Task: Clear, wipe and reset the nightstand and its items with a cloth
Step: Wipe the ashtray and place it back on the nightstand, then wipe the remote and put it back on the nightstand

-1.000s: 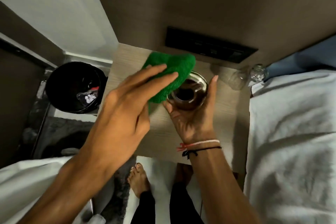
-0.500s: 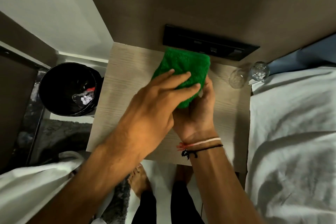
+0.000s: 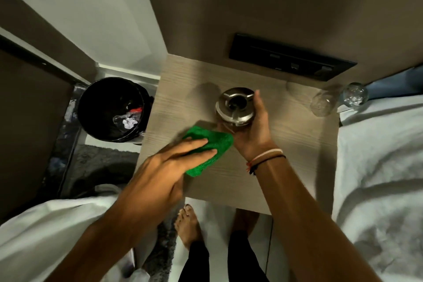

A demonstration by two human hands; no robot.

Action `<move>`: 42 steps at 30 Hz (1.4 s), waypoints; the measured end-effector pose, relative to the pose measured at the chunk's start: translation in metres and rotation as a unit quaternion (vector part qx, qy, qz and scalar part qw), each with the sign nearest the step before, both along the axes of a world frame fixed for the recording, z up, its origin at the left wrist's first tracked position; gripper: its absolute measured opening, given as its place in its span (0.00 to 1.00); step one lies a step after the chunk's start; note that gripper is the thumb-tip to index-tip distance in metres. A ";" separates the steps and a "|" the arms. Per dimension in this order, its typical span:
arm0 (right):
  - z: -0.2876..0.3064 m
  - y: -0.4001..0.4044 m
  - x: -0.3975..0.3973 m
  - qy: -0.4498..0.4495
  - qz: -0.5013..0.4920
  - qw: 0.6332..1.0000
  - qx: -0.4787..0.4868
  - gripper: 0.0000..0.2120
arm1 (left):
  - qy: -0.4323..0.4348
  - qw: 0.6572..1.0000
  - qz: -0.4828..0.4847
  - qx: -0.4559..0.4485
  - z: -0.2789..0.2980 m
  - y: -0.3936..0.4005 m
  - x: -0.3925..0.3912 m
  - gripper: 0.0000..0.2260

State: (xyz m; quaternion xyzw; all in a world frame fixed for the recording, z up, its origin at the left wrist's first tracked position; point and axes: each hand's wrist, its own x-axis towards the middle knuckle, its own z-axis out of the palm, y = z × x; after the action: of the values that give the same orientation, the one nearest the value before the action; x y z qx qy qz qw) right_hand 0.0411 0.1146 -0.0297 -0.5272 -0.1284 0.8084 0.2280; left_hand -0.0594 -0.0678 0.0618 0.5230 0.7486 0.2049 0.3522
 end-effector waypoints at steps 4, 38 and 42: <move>-0.029 0.005 -0.052 -0.158 0.056 0.984 0.056 0.31 | 0.023 0.999 0.044 0.010 -0.011 -0.011 -0.017 0.37; 0.105 0.028 0.228 -0.534 -0.174 0.631 0.534 0.12 | 0.077 0.920 -0.218 0.317 0.094 0.134 0.172 0.28; 0.136 0.000 0.369 -0.679 -0.291 0.528 0.419 0.12 | 0.052 0.862 -0.313 0.395 0.104 0.152 0.300 0.23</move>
State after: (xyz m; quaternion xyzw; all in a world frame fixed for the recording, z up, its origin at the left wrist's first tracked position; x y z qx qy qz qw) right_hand 0.4099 0.1145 0.1068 -0.7692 -0.4081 -0.0516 0.4890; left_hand 0.2404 0.0842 0.1655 0.8350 0.4192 0.3347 0.1221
